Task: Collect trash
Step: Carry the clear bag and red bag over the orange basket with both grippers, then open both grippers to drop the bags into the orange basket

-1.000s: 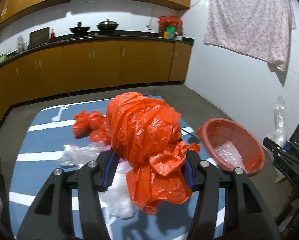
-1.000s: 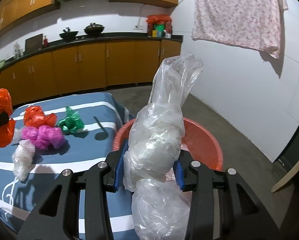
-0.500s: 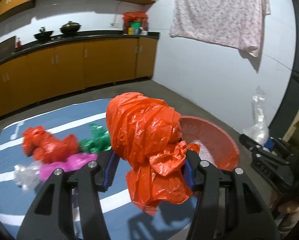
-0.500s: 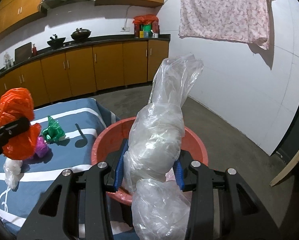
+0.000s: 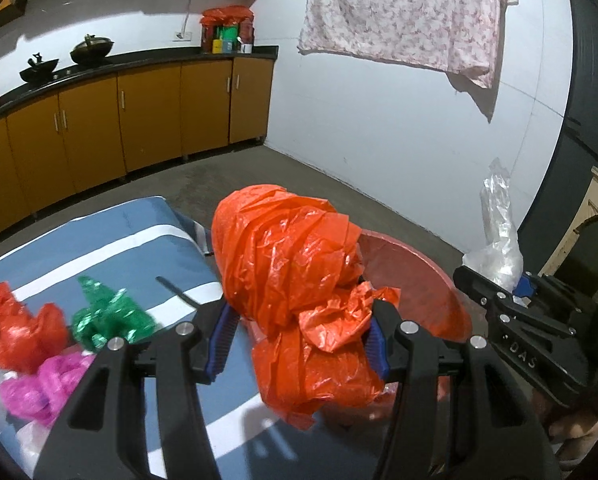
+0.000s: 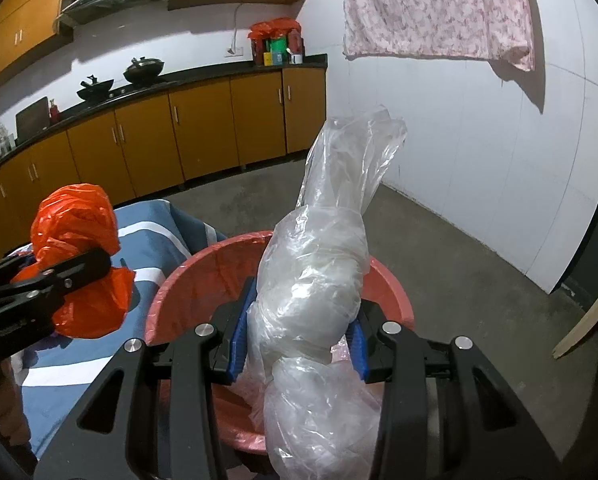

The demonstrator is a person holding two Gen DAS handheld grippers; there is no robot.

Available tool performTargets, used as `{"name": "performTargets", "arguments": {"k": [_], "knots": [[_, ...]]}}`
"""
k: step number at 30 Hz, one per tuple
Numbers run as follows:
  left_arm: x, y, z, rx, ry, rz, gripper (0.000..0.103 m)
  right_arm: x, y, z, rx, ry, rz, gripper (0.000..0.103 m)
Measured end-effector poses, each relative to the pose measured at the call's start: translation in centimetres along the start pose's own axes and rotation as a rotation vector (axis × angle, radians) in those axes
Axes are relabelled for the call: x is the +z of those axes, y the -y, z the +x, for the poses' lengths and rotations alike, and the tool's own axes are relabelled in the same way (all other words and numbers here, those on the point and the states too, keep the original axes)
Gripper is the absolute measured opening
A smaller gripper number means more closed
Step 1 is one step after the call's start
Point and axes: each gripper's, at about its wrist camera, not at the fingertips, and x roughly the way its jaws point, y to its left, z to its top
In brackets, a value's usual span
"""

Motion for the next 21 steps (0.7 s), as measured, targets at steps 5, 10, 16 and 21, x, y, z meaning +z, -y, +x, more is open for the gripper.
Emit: {"name": "performTargets", "arguments": {"k": [5, 10, 16, 21], "knots": [[0.5, 0.3, 2.5, -0.021, -0.024, 0.000, 0.053, -0.2, 0.4, 1.3, 0.004, -0.019, 0.006, 0.041], [0.4, 0.7, 4.4, -0.041, -0.043, 0.009, 0.054, 0.0, 0.7, 2.4, 0.008, -0.028, 0.010, 0.041], [0.4, 0.8, 6.3, -0.059, -0.076, 0.000, 0.060, 0.1, 1.5, 3.0, 0.033, -0.032, 0.048, 0.046], [0.3, 0.3, 7.1, -0.064, -0.093, -0.023, 0.066, -0.5, 2.1, 3.0, 0.031, -0.041, 0.056, 0.055]]}}
